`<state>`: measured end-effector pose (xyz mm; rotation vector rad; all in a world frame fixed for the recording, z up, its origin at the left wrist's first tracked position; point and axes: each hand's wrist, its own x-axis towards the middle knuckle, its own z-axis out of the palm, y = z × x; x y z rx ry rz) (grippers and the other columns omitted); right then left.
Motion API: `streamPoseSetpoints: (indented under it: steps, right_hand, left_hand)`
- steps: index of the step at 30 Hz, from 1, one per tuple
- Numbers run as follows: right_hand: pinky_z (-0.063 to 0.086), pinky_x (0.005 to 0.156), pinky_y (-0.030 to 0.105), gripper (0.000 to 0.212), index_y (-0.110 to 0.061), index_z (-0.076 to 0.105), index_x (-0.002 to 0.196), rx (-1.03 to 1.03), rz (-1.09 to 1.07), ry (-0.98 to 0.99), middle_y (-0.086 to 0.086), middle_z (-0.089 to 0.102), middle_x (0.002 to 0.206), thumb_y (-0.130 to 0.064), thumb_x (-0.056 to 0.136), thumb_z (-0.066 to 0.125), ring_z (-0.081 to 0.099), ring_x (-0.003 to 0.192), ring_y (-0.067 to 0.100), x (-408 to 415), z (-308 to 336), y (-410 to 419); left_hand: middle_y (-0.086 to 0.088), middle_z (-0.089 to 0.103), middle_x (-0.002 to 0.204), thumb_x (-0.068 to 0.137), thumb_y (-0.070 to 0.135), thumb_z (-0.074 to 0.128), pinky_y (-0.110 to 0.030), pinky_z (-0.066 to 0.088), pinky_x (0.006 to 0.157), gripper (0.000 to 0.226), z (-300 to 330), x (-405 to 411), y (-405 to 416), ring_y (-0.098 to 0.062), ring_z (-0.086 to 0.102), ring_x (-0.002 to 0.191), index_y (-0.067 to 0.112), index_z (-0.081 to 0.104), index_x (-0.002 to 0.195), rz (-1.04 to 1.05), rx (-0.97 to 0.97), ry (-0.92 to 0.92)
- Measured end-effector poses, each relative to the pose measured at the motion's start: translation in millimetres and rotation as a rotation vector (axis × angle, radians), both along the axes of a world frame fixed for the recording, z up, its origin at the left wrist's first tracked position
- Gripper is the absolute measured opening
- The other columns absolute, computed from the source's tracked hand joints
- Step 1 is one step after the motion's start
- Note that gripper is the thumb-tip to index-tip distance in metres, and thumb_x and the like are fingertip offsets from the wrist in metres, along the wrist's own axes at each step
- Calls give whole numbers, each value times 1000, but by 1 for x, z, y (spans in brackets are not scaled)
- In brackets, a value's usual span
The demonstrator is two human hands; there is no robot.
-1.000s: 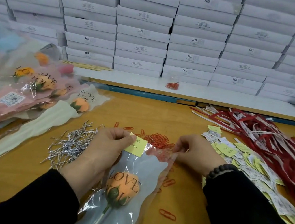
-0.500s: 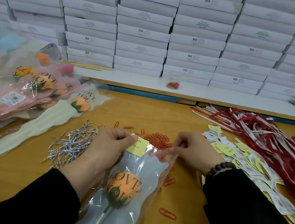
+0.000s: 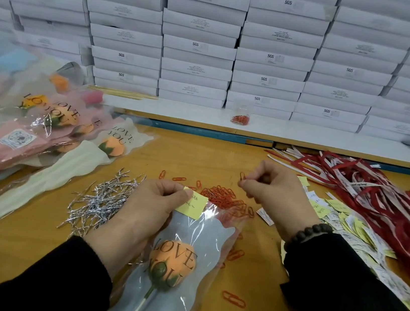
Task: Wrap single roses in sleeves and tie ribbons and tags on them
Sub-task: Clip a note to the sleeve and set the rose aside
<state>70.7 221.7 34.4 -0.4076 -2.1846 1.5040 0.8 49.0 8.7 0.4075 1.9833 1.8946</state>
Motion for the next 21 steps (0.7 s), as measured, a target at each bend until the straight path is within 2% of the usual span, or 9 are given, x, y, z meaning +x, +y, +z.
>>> streamPoseSetpoints:
  steps: [4, 6, 11, 17, 21]
  right_hand:
    - [45, 49, 15, 20, -11, 59, 83, -254, 131, 94, -3, 61, 58, 7, 78, 65, 56, 49, 5, -1, 2, -12]
    - [47, 50, 14, 18, -10, 62, 81, -277, 171, 70, -3, 63, 60, 8, 78, 65, 58, 51, 5, -4, 0, -19]
    - [49, 50, 18, 20, -16, 63, 88, -144, 156, -7, -2, 61, 60, 4, 83, 62, 60, 52, 8, -11, -5, -31]
    - [48, 47, 15, 12, -14, 63, 79, -76, 134, 12, -3, 61, 52, -3, 84, 64, 59, 47, 7, -12, -4, -33]
    - [44, 44, 15, 10, -13, 62, 76, -19, 85, 15, 1, 61, 58, -8, 84, 66, 57, 43, 5, -13, -4, -33]
  left_hand:
    - [-23, 68, 85, 86, 14, 62, -30, 43, 62, 19, -1, 0, 1, -24, 54, 67, -3, 69, 80, 1, -9, 6]
    - [-22, 67, 85, 86, 14, 62, -29, 43, 62, 19, -1, 1, 2, -23, 54, 67, -4, 69, 83, -1, -12, 13]
    - [-24, 68, 89, 86, 13, 62, -28, 45, 62, 18, 0, 2, 2, -21, 57, 67, -4, 69, 87, -12, -6, 20]
    - [-19, 68, 80, 87, 12, 61, -19, 46, 51, 17, 1, 3, 2, -14, 56, 57, -3, 69, 86, -13, -10, 27]
    - [-15, 68, 75, 86, 12, 62, -18, 48, 50, 15, 1, 3, 2, -12, 58, 54, 2, 69, 79, -25, -7, 35]
